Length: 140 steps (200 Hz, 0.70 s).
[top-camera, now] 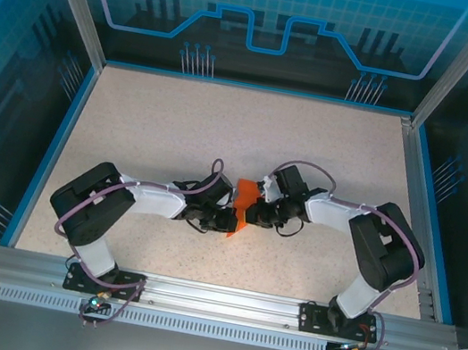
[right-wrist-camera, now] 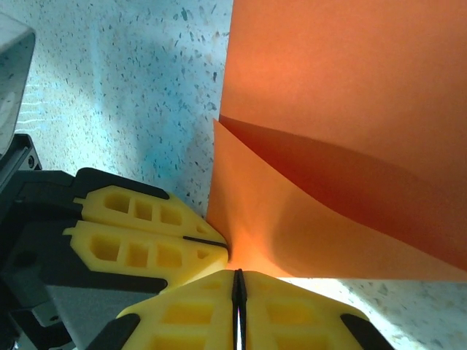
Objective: Fold a paper plane with a square sheet of paper (pick it up from the middle)
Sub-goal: Third fold the triangle at the center of the table.
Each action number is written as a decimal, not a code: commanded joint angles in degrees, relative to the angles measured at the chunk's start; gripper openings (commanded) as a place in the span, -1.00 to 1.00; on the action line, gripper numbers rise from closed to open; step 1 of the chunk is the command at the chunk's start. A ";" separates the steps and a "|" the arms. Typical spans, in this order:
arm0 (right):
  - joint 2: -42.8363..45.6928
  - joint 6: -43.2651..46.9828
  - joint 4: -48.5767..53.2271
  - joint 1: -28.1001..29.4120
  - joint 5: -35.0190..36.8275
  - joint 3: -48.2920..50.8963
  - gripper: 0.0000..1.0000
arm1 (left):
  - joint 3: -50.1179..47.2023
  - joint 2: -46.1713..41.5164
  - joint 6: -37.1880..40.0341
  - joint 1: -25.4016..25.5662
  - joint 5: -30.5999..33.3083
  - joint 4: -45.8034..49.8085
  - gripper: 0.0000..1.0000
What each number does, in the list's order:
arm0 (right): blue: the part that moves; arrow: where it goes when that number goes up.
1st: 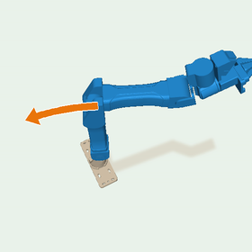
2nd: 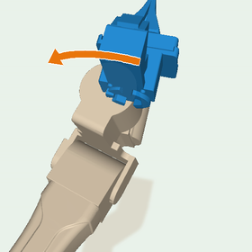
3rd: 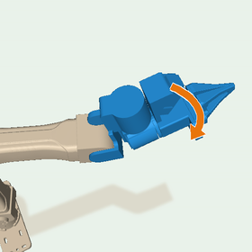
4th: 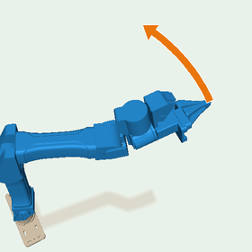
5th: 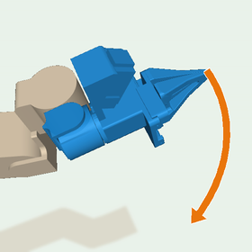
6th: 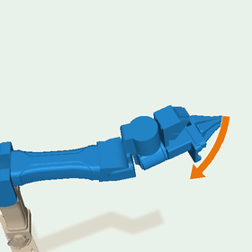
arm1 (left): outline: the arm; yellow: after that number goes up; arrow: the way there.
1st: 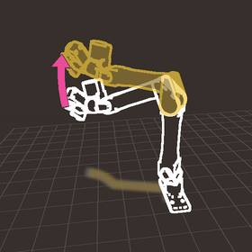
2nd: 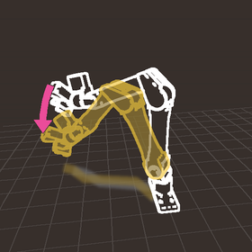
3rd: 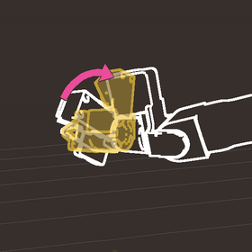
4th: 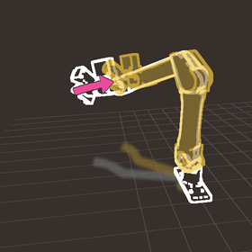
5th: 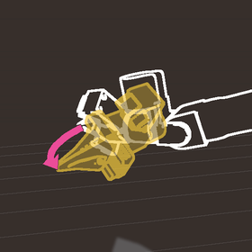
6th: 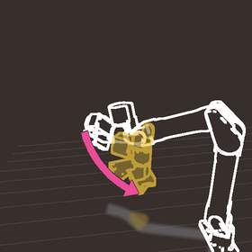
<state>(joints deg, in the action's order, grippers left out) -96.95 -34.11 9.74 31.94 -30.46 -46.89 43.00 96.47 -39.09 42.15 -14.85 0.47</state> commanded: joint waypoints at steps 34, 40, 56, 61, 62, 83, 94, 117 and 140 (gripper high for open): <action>-3.13 -0.87 -1.79 2.26 -0.28 0.06 -0.79 | -0.75 2.06 0.07 -0.29 2.46 5.37 -0.86; -3.60 -0.79 -1.58 2.25 0.36 0.05 -0.79 | -0.81 2.06 0.07 -0.31 2.42 5.41 -0.86; -4.93 -0.70 -2.46 2.11 0.97 0.05 -0.78 | -0.94 1.82 0.07 -0.25 2.49 5.42 -0.86; -5.37 -0.74 -2.57 2.05 1.09 0.05 -0.78 | -1.00 1.75 0.09 -0.24 2.49 5.49 -0.86; -5.45 -0.76 -2.60 2.06 1.10 0.09 -0.78 | -1.04 1.77 0.12 -0.28 2.47 5.45 -0.86; -6.77 -1.34 -2.62 1.33 2.80 -0.06 -0.77 | -1.30 1.63 0.19 -0.23 2.70 5.81 -0.86; -6.64 -1.82 -2.64 0.90 3.67 0.05 -0.76 | -1.44 1.62 0.39 -0.28 2.96 6.09 -0.86; -5.63 -2.53 -2.41 -0.16 4.33 0.10 -0.75 | -2.03 1.48 0.67 -0.30 3.64 6.78 -0.87; -4.28 -3.06 -1.51 -0.91 5.06 -0.30 -0.73 | -2.14 1.70 1.08 -0.23 3.98 7.27 -0.87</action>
<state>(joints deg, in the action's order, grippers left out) -101.65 -36.05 7.60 32.99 -30.13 -46.94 42.98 96.49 -39.05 42.15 -14.76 0.54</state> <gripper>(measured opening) 0.132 0.065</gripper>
